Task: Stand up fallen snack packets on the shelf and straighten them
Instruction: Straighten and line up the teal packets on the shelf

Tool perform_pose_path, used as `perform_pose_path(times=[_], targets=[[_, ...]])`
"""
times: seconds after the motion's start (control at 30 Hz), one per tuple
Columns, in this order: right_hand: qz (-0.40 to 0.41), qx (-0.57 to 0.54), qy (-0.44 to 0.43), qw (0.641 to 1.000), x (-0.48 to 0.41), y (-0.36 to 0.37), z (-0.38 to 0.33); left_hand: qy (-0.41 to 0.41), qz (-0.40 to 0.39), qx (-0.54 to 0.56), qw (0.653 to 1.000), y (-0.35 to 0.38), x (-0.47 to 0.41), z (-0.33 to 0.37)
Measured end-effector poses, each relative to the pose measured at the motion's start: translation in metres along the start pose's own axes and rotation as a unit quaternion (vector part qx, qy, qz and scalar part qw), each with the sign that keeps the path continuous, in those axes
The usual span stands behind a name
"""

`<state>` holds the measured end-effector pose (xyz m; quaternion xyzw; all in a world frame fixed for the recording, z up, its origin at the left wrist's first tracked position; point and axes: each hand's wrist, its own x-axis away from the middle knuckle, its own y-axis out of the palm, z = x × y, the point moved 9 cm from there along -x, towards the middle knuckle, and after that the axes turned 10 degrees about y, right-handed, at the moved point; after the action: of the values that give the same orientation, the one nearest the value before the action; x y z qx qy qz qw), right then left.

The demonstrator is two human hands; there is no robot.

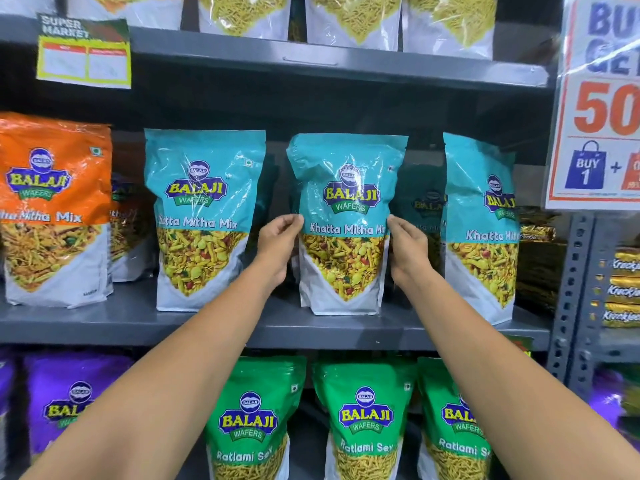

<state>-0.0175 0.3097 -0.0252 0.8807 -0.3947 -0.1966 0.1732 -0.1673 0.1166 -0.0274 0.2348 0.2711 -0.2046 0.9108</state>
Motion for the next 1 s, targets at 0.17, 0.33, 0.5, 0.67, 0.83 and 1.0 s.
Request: perform_pose_path(times=[0.17, 0.33, 0.5, 0.67, 0.83, 1.0], targets=[[0.054, -0.007, -0.069, 0.996, 0.006, -0.007, -0.009, 0.098, 0.064, -0.055, 0.992, -0.011, -0.001, 0.012], [0.017, 0.012, -0.041, 0.999, 0.009, 0.004, 0.010, 0.056, 0.070, -0.028, 0.996, 0.004, 0.011, 0.002], [0.020, 0.170, 0.004, 0.985, 0.020, 0.007, 0.052, -0.011, 0.028, -0.115, 0.993, 0.027, 0.045, -0.030], [0.053, 0.195, -0.003, 0.979, 0.022, 0.003, 0.055, -0.006, 0.033, -0.153, 0.988, 0.027, 0.041, -0.024], [0.040, 0.196, -0.016, 0.980, 0.017, 0.005, 0.058, 0.019, 0.028, -0.174, 0.984, 0.024, 0.041, -0.026], [0.032, 0.200, -0.005, 0.979, 0.016, 0.005, 0.061, 0.008, 0.004, -0.177, 0.984, 0.024, 0.042, -0.033]])
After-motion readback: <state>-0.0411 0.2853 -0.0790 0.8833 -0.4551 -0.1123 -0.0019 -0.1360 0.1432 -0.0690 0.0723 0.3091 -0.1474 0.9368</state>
